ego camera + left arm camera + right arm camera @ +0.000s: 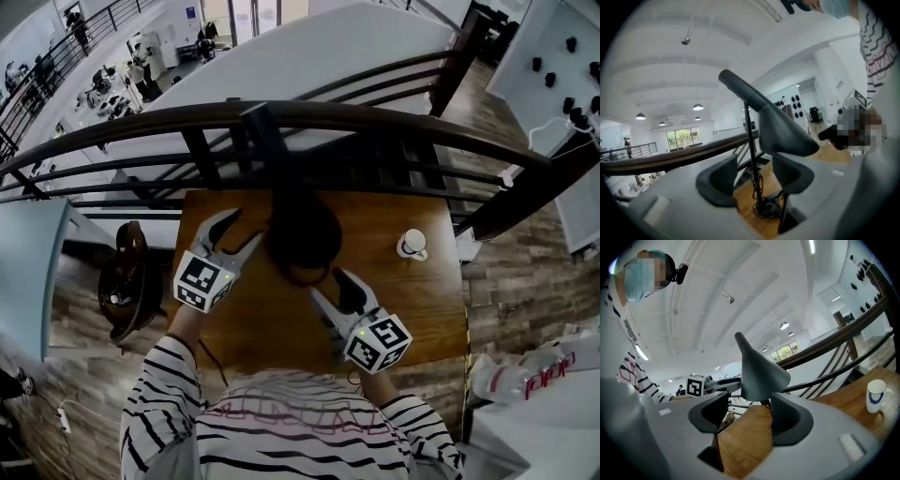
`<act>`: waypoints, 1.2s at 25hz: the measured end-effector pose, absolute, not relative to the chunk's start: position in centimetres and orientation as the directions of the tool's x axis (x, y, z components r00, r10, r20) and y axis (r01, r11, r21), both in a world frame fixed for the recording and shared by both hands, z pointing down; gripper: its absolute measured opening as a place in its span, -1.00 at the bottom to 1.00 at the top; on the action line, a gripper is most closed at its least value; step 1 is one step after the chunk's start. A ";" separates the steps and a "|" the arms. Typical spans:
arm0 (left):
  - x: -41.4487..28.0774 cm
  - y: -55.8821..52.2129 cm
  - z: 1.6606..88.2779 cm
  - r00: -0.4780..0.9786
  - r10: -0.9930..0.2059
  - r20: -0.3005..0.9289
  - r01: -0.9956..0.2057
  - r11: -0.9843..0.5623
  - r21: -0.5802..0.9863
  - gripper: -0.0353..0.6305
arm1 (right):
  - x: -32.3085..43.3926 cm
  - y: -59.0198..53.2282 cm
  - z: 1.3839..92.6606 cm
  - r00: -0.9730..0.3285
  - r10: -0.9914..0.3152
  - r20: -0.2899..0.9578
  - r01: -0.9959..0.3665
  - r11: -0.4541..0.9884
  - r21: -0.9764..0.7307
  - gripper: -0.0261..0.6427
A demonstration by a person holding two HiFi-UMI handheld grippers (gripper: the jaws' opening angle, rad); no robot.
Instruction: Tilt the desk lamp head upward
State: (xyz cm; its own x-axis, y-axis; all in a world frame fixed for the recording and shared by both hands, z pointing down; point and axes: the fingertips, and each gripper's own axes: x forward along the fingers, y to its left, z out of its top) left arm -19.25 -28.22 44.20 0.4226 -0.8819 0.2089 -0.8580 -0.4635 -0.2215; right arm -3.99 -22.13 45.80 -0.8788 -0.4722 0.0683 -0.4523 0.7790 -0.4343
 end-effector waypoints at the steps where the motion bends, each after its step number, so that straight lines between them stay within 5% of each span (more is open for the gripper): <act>1: -19.5 -28.8 44.8 0.435 -0.873 0.222 -0.850 -0.479 -0.219 -0.21 | -4.3 -22.3 45.9 -0.876 -0.476 0.071 -0.457 0.774 -0.438 -0.11; 21: -20.3 -38.4 54.4 0.692 -0.677 0.251 -0.681 -0.727 -0.087 -0.22 | -7.9 -26.2 47.4 -0.813 -0.573 0.105 -0.554 0.704 -0.445 -0.07; 30: -19.6 -39.8 55.4 0.739 -0.640 0.212 -0.637 -0.765 -0.090 -0.45 | -9.1 -27.2 48.2 -0.806 -0.584 0.098 -0.558 0.692 -0.458 -0.06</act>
State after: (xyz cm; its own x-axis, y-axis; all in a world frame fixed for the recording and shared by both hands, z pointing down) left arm -19.61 -39.79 55.45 0.7386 -0.6401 0.2116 -0.6374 -0.7653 -0.0900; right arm -9.13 -27.17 48.22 -0.8056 -0.5843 0.0980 -0.5578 0.6923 -0.4577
